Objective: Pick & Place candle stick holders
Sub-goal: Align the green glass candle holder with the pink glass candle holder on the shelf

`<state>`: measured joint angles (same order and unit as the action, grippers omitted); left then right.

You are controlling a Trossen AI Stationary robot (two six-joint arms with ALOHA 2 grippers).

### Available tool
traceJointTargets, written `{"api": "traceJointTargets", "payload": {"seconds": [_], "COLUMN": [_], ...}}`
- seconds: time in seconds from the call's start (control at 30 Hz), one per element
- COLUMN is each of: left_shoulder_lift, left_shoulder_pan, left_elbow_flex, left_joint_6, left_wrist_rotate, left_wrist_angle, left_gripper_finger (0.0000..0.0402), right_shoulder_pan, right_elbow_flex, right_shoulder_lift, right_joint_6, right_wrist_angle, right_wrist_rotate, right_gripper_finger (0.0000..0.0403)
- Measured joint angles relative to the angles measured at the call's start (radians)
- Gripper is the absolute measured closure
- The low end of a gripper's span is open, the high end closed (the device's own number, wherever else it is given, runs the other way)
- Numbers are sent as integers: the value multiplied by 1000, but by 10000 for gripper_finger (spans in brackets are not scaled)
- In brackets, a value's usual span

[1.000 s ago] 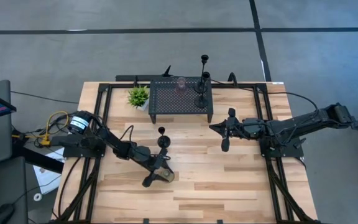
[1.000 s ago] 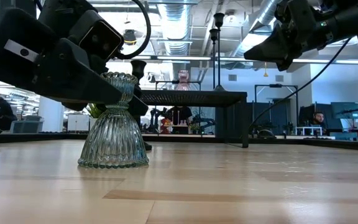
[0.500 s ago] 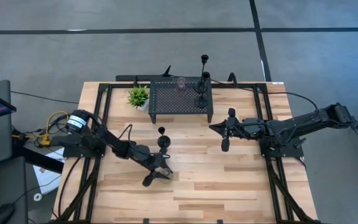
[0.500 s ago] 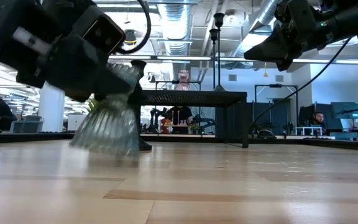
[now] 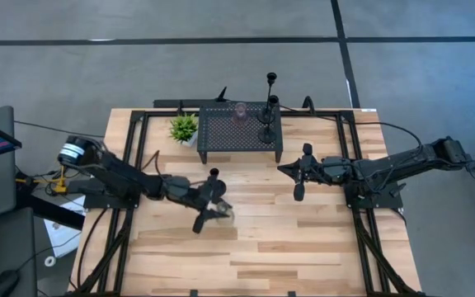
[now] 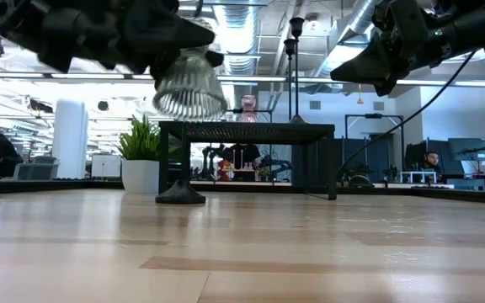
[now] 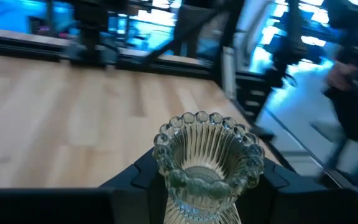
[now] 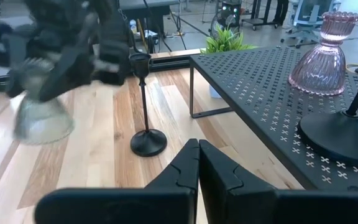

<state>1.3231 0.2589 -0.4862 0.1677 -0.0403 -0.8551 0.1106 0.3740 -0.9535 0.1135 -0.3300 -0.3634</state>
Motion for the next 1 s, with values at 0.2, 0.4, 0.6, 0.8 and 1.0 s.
{"api": "traceJointTargets", "payload": {"seconds": [0.2,0.4,0.6,0.8,1.0], "left_shoulder_lift": [-77,-88,-85,-85,-77], "left_shoulder_pan": [-64,-129,-168,-233,-349], "left_elbow_flex": [-105,-241,-330,-415,-443], "left_joint_6": [-3,-63,-66,-109,-111], "left_wrist_rotate": [18,19,18,18,26], "left_wrist_angle": [193,336,379,493,504], "left_gripper_finger": [262,262,261,261,261], "right_shoulder_pan": [0,0,0,0,0], "right_elbow_flex": [0,0,0,0,0], "right_shoulder_lift": [0,0,0,0,0], "right_joint_6": [0,0,0,0,0], "right_wrist_angle": [1,1,3,3,4], "right_wrist_rotate": [0,0,0,0,0], "right_gripper_finger": [403,403,403,403,403]}}
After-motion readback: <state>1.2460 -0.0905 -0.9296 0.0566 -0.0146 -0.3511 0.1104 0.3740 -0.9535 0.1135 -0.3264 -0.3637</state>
